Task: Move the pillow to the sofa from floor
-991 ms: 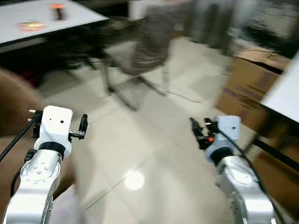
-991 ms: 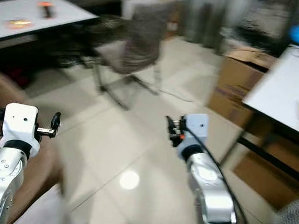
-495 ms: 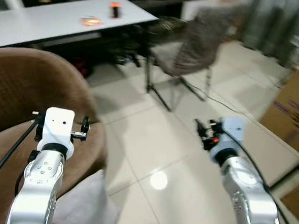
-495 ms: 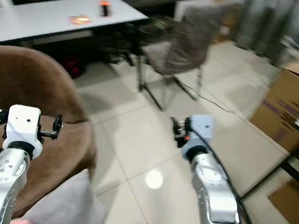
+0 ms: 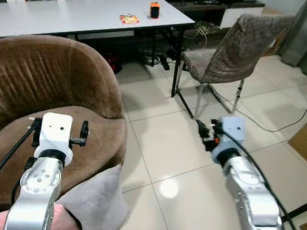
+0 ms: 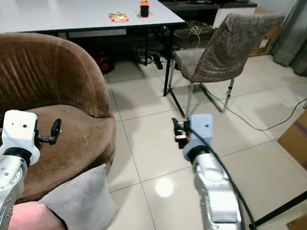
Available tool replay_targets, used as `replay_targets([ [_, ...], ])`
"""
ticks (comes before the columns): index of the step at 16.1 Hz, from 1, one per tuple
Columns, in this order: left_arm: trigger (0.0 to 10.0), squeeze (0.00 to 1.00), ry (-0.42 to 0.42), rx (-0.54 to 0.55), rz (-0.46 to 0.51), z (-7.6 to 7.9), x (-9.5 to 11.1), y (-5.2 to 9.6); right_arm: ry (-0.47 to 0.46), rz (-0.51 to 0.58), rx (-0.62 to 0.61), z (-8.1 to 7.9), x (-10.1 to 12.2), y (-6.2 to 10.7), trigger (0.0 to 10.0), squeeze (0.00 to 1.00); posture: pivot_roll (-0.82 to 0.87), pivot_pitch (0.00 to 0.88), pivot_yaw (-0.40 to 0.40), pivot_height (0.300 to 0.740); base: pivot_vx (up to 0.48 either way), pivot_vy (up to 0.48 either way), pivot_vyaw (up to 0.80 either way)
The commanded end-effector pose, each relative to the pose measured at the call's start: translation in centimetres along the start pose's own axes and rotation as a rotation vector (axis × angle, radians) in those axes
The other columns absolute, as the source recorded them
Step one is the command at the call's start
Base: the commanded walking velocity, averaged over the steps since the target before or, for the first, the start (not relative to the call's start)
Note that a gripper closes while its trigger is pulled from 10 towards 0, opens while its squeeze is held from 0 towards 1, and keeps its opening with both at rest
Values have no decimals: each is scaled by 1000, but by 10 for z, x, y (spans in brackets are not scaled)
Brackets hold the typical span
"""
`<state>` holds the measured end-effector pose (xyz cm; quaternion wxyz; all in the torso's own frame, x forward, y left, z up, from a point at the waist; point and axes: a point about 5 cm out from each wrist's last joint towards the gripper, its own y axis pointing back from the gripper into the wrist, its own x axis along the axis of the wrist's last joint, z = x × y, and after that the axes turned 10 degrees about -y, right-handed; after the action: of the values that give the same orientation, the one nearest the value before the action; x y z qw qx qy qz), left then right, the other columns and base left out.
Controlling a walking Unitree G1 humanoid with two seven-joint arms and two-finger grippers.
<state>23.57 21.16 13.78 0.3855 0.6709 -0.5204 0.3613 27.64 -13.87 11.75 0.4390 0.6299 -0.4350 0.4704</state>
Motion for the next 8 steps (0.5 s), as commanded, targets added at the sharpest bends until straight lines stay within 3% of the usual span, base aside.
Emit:
replay_targets([
  [1,10000,0,1,-5,31,0,6,0,9,11,10,0,3,-1,10000,0,16,0,7,740,0,-266,475],
  [6,10000,0,-4,-12,35,1,6,1,15,14,32,-5,4,-2,10000,0,13,0,9,740,0,-373,800],
  [8,10000,0,17,-9,28,1,4,2,16,6,64,-7,2,-1,10000,0,14,0,8,740,0,0,0],
])
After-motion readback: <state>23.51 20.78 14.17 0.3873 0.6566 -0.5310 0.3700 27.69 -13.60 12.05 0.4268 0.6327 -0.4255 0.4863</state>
